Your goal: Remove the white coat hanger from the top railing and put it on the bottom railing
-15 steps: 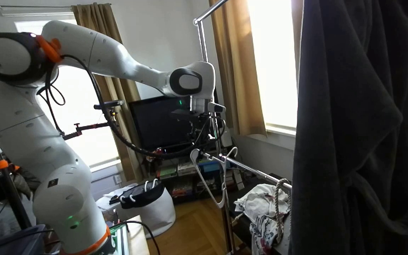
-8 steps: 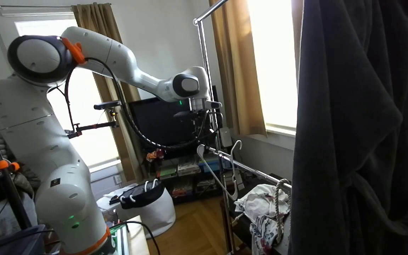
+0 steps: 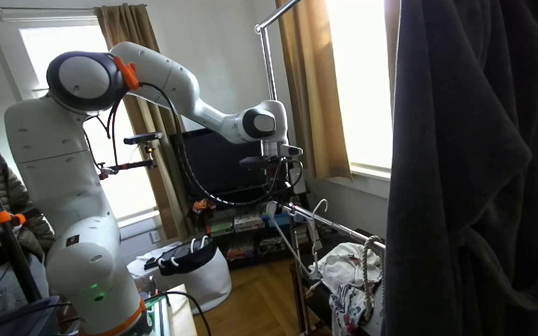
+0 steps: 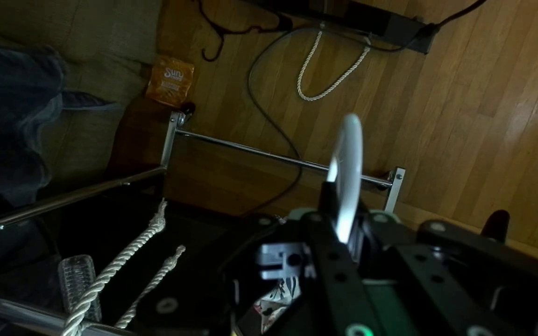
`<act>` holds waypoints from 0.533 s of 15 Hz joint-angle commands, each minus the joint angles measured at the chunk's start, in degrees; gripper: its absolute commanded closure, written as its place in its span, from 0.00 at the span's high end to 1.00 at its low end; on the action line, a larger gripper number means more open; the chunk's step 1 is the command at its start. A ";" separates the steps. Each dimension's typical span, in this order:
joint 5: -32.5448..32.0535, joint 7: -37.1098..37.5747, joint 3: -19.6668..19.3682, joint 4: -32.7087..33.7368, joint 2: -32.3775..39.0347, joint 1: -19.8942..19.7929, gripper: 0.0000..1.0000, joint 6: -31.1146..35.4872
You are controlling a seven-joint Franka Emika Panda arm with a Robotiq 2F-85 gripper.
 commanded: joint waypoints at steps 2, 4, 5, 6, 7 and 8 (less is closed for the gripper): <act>0.16 1.39 -0.39 3.59 4.09 0.14 0.01 -2.22; 0.17 1.38 -0.39 4.46 4.87 0.26 0.32 -3.23; 0.62 0.96 -0.44 4.82 5.04 0.21 0.38 -3.49; 1.11 0.54 -0.51 4.99 4.86 0.10 0.45 -3.67; 1.37 0.31 -0.58 5.00 4.49 0.01 0.52 -3.77; 1.82 -0.08 -0.77 4.76 3.51 -0.22 0.61 -3.75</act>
